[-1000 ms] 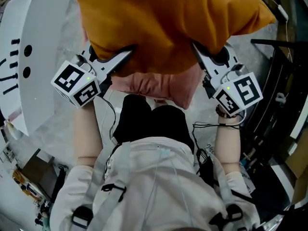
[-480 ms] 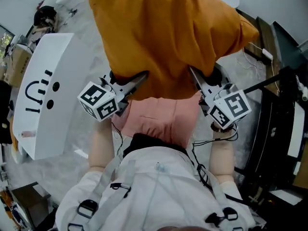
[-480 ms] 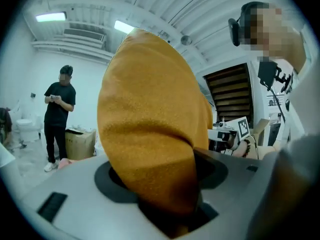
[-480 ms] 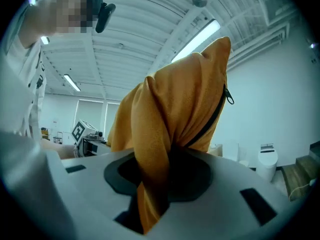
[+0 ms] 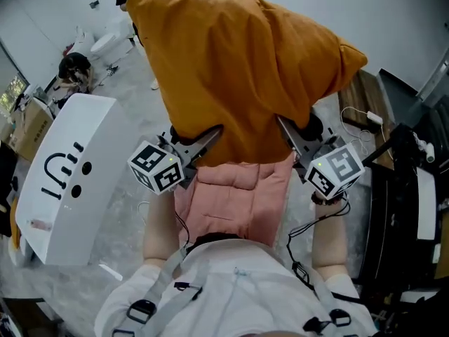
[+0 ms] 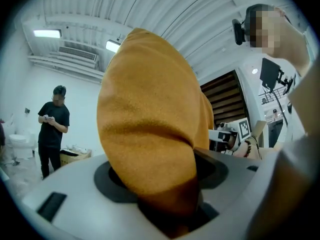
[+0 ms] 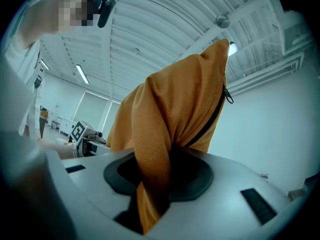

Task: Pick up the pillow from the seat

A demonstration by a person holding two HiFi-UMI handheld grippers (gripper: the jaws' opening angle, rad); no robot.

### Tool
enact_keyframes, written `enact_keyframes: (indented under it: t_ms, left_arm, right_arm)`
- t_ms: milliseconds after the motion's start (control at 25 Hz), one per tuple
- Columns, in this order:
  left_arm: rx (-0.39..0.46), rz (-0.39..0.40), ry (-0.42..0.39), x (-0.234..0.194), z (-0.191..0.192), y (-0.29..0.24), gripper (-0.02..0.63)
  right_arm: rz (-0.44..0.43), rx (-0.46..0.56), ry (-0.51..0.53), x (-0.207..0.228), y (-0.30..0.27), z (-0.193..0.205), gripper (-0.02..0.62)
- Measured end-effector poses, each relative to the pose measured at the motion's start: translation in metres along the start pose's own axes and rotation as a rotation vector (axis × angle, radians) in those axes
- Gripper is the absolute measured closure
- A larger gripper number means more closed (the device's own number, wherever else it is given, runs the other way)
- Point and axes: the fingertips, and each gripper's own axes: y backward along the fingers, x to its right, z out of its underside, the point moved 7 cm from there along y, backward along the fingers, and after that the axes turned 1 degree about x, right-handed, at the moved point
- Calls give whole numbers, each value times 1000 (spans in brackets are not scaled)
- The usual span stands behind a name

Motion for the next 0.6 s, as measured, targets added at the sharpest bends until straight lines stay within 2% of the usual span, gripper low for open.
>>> enact_keyframes:
  t_ms: [600]
  left_arm:
    - [4,-9,-9,-6,-2,-1,304]
  right_arm:
    - [2,21,3,4,-7,0,472]
